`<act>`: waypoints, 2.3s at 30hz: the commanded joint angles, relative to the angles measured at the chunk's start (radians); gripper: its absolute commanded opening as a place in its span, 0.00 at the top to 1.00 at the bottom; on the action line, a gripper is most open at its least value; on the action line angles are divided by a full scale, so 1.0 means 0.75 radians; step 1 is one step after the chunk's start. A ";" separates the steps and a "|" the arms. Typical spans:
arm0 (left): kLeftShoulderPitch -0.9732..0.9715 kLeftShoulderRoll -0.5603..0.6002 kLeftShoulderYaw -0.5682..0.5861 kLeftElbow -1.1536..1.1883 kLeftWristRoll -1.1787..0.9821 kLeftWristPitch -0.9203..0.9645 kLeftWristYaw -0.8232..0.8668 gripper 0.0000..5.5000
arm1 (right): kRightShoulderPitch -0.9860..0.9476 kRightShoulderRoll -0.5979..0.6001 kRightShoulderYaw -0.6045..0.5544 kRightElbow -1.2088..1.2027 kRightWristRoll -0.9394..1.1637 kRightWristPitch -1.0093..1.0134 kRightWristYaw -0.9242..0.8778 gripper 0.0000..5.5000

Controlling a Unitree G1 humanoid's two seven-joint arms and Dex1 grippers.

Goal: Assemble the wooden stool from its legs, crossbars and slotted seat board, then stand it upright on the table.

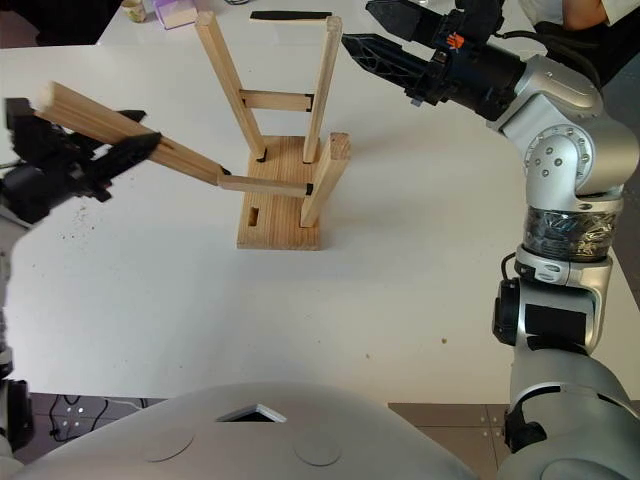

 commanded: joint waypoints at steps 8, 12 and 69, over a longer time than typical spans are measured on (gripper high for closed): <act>0.152 0.011 -0.139 -0.081 0.153 -0.063 -0.144 0.61 | -0.007 0.039 0.015 0.040 -0.074 -0.061 -0.003 0.41; 0.181 0.032 -0.150 -0.135 0.156 -0.062 -0.168 0.61 | 0.015 0.050 0.014 0.024 -0.076 -0.061 -0.016 0.41; 0.099 0.197 -0.030 0.081 0.262 -0.230 -0.194 0.63 | 0.138 0.118 0.007 -0.065 -0.133 -0.091 -0.090 0.41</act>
